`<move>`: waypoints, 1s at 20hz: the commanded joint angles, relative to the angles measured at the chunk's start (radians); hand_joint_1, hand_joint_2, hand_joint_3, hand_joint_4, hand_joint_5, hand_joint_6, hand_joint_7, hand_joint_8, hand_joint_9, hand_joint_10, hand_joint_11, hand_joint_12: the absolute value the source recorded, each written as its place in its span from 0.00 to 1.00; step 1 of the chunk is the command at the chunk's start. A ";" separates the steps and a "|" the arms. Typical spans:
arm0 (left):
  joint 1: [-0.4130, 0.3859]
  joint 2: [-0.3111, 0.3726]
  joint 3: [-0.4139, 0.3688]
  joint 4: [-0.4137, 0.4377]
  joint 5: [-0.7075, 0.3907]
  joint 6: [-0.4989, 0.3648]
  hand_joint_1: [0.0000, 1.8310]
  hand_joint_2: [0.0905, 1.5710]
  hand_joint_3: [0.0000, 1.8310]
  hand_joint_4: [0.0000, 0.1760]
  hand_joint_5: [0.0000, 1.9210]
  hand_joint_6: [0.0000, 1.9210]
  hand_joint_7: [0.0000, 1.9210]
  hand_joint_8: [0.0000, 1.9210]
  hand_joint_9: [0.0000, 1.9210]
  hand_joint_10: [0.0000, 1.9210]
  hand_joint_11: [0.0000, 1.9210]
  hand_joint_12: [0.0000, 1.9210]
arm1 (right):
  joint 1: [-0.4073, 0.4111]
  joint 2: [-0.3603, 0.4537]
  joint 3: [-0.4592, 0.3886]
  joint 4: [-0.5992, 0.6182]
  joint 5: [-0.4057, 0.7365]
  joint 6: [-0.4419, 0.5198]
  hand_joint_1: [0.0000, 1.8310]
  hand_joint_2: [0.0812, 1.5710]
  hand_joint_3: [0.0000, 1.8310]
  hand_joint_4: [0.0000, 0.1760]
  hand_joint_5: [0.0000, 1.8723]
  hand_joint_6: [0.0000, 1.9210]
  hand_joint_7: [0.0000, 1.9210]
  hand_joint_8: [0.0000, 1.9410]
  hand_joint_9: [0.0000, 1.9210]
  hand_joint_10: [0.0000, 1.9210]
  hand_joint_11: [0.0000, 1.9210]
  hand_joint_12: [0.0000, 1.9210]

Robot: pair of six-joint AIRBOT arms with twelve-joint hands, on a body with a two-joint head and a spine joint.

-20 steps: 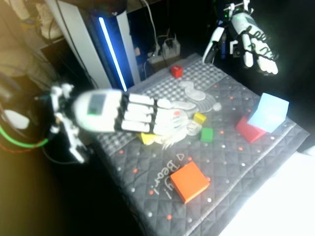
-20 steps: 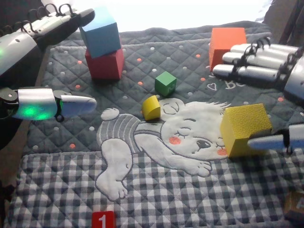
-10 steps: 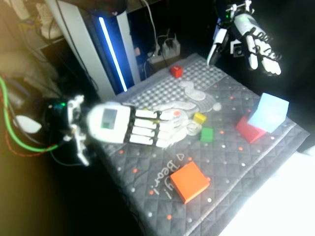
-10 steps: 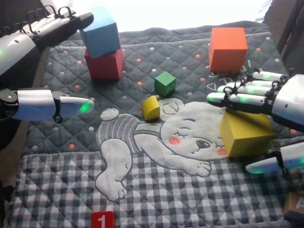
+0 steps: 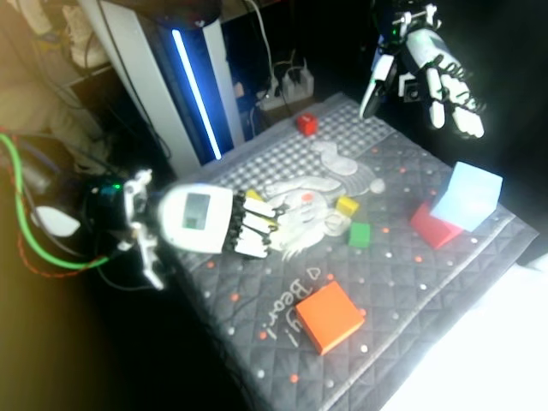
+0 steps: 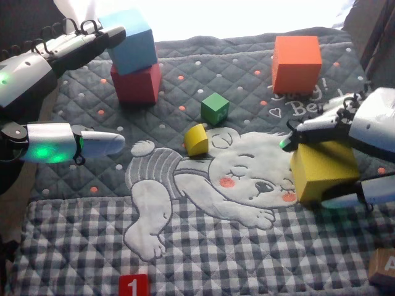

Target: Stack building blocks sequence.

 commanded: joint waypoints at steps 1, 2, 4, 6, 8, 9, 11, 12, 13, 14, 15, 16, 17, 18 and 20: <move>-0.007 0.000 0.003 -0.006 -0.127 -0.009 0.43 0.59 0.00 0.86 0.05 0.00 0.00 0.00 0.00 0.00 0.02 0.02 | 0.027 0.020 0.010 0.048 0.144 -0.001 0.75 0.72 0.00 0.00 0.51 0.43 0.44 0.65 0.42 0.73 0.31 0.81; -0.006 0.000 0.003 -0.006 -0.127 -0.010 0.43 0.59 0.00 0.85 0.05 0.00 0.00 0.00 0.00 0.00 0.02 0.03 | 0.041 0.025 0.018 0.066 0.163 -0.006 0.74 0.72 0.00 0.00 0.49 0.50 0.46 0.60 0.42 0.71 0.33 0.78; -0.005 -0.002 0.003 -0.006 -0.127 -0.011 0.43 0.59 0.00 0.82 0.05 0.00 0.01 0.00 0.00 0.00 0.02 0.03 | 0.080 0.030 0.036 0.119 0.182 -0.042 0.75 0.70 0.00 0.00 0.49 0.51 0.50 0.53 0.45 0.67 0.40 0.68; -0.004 -0.004 0.003 -0.007 -0.126 -0.012 0.44 0.59 0.00 0.80 0.05 0.00 0.00 0.00 0.00 0.00 0.00 0.10 | 0.132 0.022 0.075 0.147 0.181 -0.048 0.75 0.70 0.00 0.00 0.51 0.48 0.48 0.53 0.47 0.66 0.41 0.65; -0.004 -0.005 0.004 -0.007 -0.123 -0.012 0.46 0.58 0.00 0.83 0.05 0.00 0.01 0.00 0.00 0.00 0.00 0.10 | 0.178 0.003 0.112 0.178 0.164 -0.074 0.75 0.69 0.00 0.00 0.51 0.51 0.52 0.44 0.50 0.62 0.42 0.63; -0.004 -0.006 0.004 -0.006 -0.123 -0.013 0.46 0.58 0.00 0.79 0.05 0.00 0.01 0.00 0.00 0.00 0.00 0.10 | 0.224 -0.014 0.135 0.194 0.126 -0.121 0.75 0.68 0.00 0.00 0.51 0.51 0.54 0.39 0.50 0.61 0.40 0.63; -0.004 -0.006 0.004 -0.003 -0.127 -0.016 0.44 0.58 0.00 0.85 0.05 0.00 0.01 0.00 0.00 0.00 0.00 0.10 | 0.288 -0.041 0.175 0.210 0.053 -0.172 0.76 0.67 0.00 0.00 0.50 0.52 0.59 0.31 0.53 0.58 0.42 0.57; -0.005 -0.006 0.004 -0.001 -0.128 -0.018 0.43 0.59 0.00 0.84 0.05 0.00 0.01 0.00 0.00 0.00 0.00 0.09 | 0.310 -0.061 0.201 0.214 0.024 -0.172 0.76 0.67 0.00 0.00 0.51 0.51 0.60 0.28 0.54 0.57 0.43 0.57; -0.005 -0.006 0.004 0.001 -0.128 -0.018 0.43 0.59 0.00 0.83 0.05 0.00 0.01 0.00 0.00 0.00 0.00 0.09 | 0.326 -0.079 0.220 0.214 0.002 -0.172 0.76 0.66 0.00 0.00 0.52 0.49 0.59 0.27 0.55 0.57 0.44 0.58; -0.005 -0.006 0.005 0.002 -0.128 -0.018 0.42 0.59 0.00 0.86 0.05 0.00 0.01 0.00 0.00 0.00 0.00 0.08 | 0.344 -0.097 0.242 0.214 -0.026 -0.172 0.76 0.65 0.00 0.00 0.54 0.44 0.64 0.21 0.59 0.52 0.48 0.61; -0.006 -0.007 0.006 0.005 -0.128 -0.019 0.42 0.58 0.00 0.84 0.06 0.00 0.01 0.00 0.00 0.00 0.00 0.09 | 0.364 -0.123 0.270 0.214 -0.059 -0.174 0.70 0.64 0.00 0.00 0.56 0.44 0.67 0.23 0.61 0.34 0.46 0.64; -0.007 -0.009 0.007 0.007 -0.127 -0.020 0.42 0.59 0.00 0.83 0.06 0.00 0.01 0.00 0.00 0.00 0.00 0.09 | 0.383 -0.147 0.297 0.214 -0.086 -0.176 0.69 0.64 0.00 0.00 0.57 0.43 0.68 0.22 0.68 0.17 0.48 0.64; -0.009 -0.009 0.008 0.009 -0.126 -0.020 0.42 0.59 0.00 0.83 0.06 0.00 0.01 0.00 0.00 0.00 0.00 0.09 | 0.391 -0.154 0.307 0.213 -0.101 -0.178 0.69 0.64 0.00 0.00 0.57 0.43 0.68 0.22 0.68 0.17 0.48 0.64; -0.010 -0.010 0.008 0.010 -0.125 -0.020 0.41 0.59 0.00 0.86 0.05 0.00 0.00 0.00 0.00 0.00 0.00 0.09 | 0.395 -0.159 0.312 0.213 -0.107 -0.178 0.75 0.64 0.00 0.00 0.56 0.44 0.71 0.06 0.62 0.42 0.48 0.64; -0.014 -0.014 0.010 0.016 -0.122 -0.021 0.41 0.58 0.00 0.85 0.05 0.00 0.00 0.00 0.00 0.00 0.00 0.08 | 0.404 -0.174 0.328 0.213 -0.124 -0.179 0.76 0.63 0.00 0.00 0.57 0.40 0.72 0.03 0.63 0.45 0.53 0.62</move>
